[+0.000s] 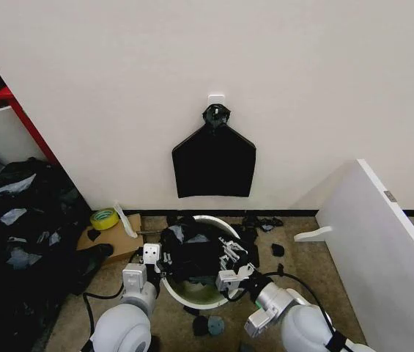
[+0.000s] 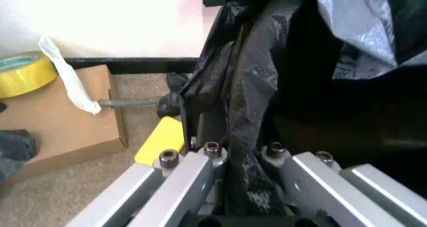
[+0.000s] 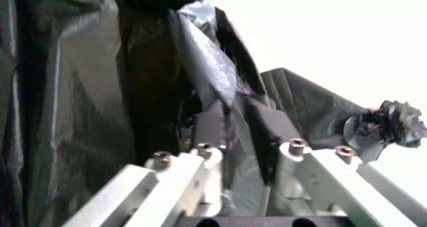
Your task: Place the garbage bag over the trash bin.
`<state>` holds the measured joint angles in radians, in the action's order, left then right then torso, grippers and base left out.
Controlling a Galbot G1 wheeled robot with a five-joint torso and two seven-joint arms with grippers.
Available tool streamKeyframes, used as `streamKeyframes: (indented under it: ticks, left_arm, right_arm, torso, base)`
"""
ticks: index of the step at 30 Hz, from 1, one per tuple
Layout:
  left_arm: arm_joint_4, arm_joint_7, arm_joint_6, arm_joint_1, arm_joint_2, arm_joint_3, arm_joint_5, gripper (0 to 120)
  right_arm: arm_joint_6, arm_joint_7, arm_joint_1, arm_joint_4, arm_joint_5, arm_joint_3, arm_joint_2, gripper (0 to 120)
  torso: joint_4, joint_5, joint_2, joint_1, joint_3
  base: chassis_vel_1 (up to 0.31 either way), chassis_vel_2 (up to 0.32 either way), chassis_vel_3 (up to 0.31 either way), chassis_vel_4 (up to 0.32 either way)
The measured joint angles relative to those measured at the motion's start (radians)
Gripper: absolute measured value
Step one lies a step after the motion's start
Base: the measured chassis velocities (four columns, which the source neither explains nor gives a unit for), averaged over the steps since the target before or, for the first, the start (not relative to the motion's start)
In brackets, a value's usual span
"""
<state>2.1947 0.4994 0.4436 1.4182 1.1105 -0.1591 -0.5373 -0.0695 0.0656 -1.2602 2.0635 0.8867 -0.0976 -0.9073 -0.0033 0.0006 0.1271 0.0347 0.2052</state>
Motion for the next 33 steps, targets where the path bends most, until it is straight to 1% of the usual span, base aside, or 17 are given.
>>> streamKeyframes:
  ticks: [1, 6, 8, 10, 11, 14, 16, 17, 18, 19, 22, 23, 24, 26, 29, 32, 33]
  left_arm:
    - [0.000, 0.002, 0.002, -0.001, 0.002, 0.000, -0.005, 1]
    - [0.000, 0.006, 0.009, -0.003, 0.005, -0.001, -0.016, 1]
    - [0.000, 0.006, 0.010, -0.001, 0.005, 0.000, -0.015, 1]
    - [-0.001, -0.005, -0.001, 0.006, -0.001, 0.006, 0.012, 1]
    - [-0.001, -0.005, -0.001, 0.006, -0.001, 0.006, 0.012, 1]
    - [-0.012, -0.028, -0.037, 0.015, -0.012, 0.012, 0.058, 1]
    - [-0.032, -0.060, -0.087, 0.023, -0.026, 0.015, 0.118, 1]
    - [-0.037, -0.067, -0.097, 0.024, -0.029, 0.015, 0.133, 1]
    - [-0.037, -0.067, -0.097, 0.024, -0.029, 0.015, 0.133, 1]
    - [-0.046, -0.079, -0.114, 0.028, -0.038, 0.016, 0.156, 1]
    - [-0.055, -0.101, -0.138, 0.034, -0.051, 0.017, 0.185, 1]
    - [-0.064, -0.119, -0.157, 0.036, -0.060, 0.016, 0.215, 1]
    - [-0.071, -0.130, -0.170, 0.037, -0.064, 0.014, 0.235, 1]
    - [-0.077, -0.139, -0.182, 0.038, -0.069, 0.013, 0.252, 1]
    - [-0.099, -0.175, -0.232, 0.049, -0.086, 0.013, 0.315, 1]
    - [-0.114, -0.211, -0.292, 0.058, -0.098, 0.007, 0.360, 1]
    - [-0.114, -0.211, -0.292, 0.058, -0.098, 0.007, 0.360, 1]
  right_arm:
    - [0.017, 0.007, -0.002, 0.000, 0.002, 0.000, -0.002, 0]
    - [0.053, 0.011, 0.001, 0.001, -0.026, 0.000, -0.005, 0]
    - [0.066, 0.000, 0.011, 0.006, -0.100, 0.000, -0.004, 0]
    - [0.069, -0.032, 0.035, 0.027, -0.273, 0.003, 0.004, 0]
    - [0.069, -0.032, 0.035, 0.027, -0.273, 0.003, 0.004, 0]
    - [0.060, -0.075, 0.064, 0.056, -0.517, 0.009, 0.020, 0]
    - [0.014, -0.090, 0.091, 0.079, -0.723, 0.014, 0.039, 0]
    - [0.001, -0.091, 0.099, 0.082, -0.767, 0.017, 0.043, 0]
    - [0.001, -0.091, 0.099, 0.082, -0.767, 0.017, 0.043, 0]
    - [-0.026, -0.092, 0.115, 0.086, -0.847, 0.022, 0.051, 0]
    - [-0.076, -0.092, 0.145, 0.086, -0.984, 0.032, 0.063, 0]
    - [-0.098, -0.091, 0.169, 0.081, -1.087, 0.036, 0.068, 0]
    - [-0.104, -0.091, 0.183, 0.072, -1.144, 0.037, 0.068, 0]
    - [-0.109, -0.091, 0.194, 0.064, -1.183, 0.038, 0.068, 0]
    - [-0.141, -0.087, 0.235, 0.023, -1.299, 0.040, 0.051, 0]
    - [-0.172, -0.080, 0.266, -0.030, -1.342, 0.040, 0.028, 0]
    - [-0.172, -0.080, 0.266, -0.030, -1.342, 0.040, 0.028, 0]
  torso:
    - [0.0000, 0.0000, 0.000, 0.000, 0.000]
    - [-0.0001, 0.0000, 0.000, 0.000, 0.000]
    - [0.0000, 0.0001, 0.000, 0.000, 0.000]
    - [0.0000, 0.0001, 0.000, 0.000, 0.000]
    - [0.0000, 0.0001, 0.000, 0.000, 0.000]
    - [0.0001, 0.0000, 0.000, 0.000, 0.000]
    - [0.0000, 0.0000, 0.000, 0.000, 0.000]
    - [0.0000, 0.0000, 0.000, 0.000, 0.000]
    - [0.0000, 0.0000, 0.000, 0.000, 0.000]
    - [0.0000, 0.0000, 0.000, 0.000, 0.000]
    - [0.0000, 0.0001, 0.000, 0.000, 0.000]
    - [0.0000, 0.0000, 0.000, 0.000, 0.000]
    - [-0.0001, 0.0001, 0.000, 0.000, 0.000]
    - [0.0000, 0.0001, 0.000, 0.000, 0.000]
    - [0.0000, 0.0000, 0.000, 0.000, 0.000]
    - [0.0001, 0.0001, 0.000, 0.000, 0.000]
    - [0.0001, 0.0001, 0.000, 0.000, 0.000]
  base:
    - [0.000, 0.000, 0.000, 0.000]
    - [0.000, 0.000, 0.000, 0.000]
    - [0.000, 0.000, 0.000, 0.000]
    - [0.000, 0.000, 0.000, 0.000]
    - [0.000, 0.000, 0.000, 0.000]
    - [0.000, 0.000, 0.000, 0.000]
    - [0.000, 0.000, 0.000, 0.000]
    - [0.000, 0.000, 0.000, 0.000]
    - [0.000, 0.000, 0.000, 0.000]
    - [0.000, 0.000, 0.000, 0.000]
    - [0.000, 0.000, 0.000, 0.000]
    - [0.000, 0.000, 0.000, 0.000]
    - [0.000, 0.000, 0.000, 0.000]
    - [0.000, 0.000, 0.000, 0.000]
    - [0.000, 0.000, 0.000, 0.000]
    - [0.000, 0.000, 0.000, 0.000]
    - [0.000, 0.000, 0.000, 0.000]
